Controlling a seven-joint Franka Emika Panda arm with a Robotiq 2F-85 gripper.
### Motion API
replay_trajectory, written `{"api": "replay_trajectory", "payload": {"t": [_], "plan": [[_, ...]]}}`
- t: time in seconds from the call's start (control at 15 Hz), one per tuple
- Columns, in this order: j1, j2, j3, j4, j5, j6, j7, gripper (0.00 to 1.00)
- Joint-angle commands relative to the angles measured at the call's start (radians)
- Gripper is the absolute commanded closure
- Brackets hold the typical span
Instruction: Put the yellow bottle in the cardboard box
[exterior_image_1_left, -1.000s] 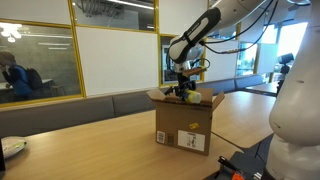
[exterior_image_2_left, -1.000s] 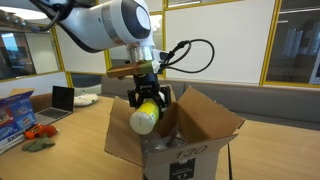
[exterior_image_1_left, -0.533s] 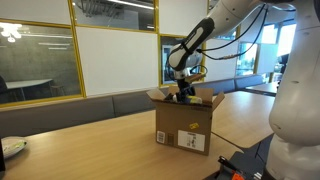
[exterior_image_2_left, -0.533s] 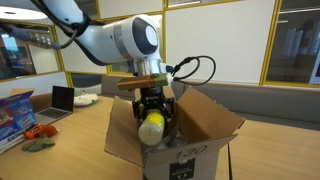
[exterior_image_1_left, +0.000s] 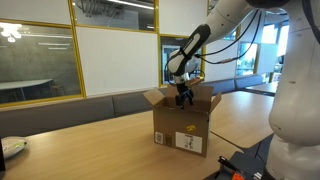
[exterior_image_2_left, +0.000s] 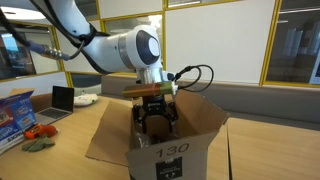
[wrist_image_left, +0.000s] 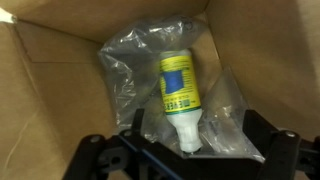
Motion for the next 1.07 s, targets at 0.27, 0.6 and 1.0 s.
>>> {"api": "replay_trajectory", "payload": {"t": [0.27, 0.6, 1.0], "plan": [[-0.005, -0.042, -0.002, -0.008, 0.02, 0.01, -0.017, 0.01], [0.011, -0.157, 0.013, -0.058, 0.015, -0.019, 0.075, 0.0], [0.033, -0.362, 0.053, -0.132, 0.074, -0.116, 0.219, 0.0]]}}
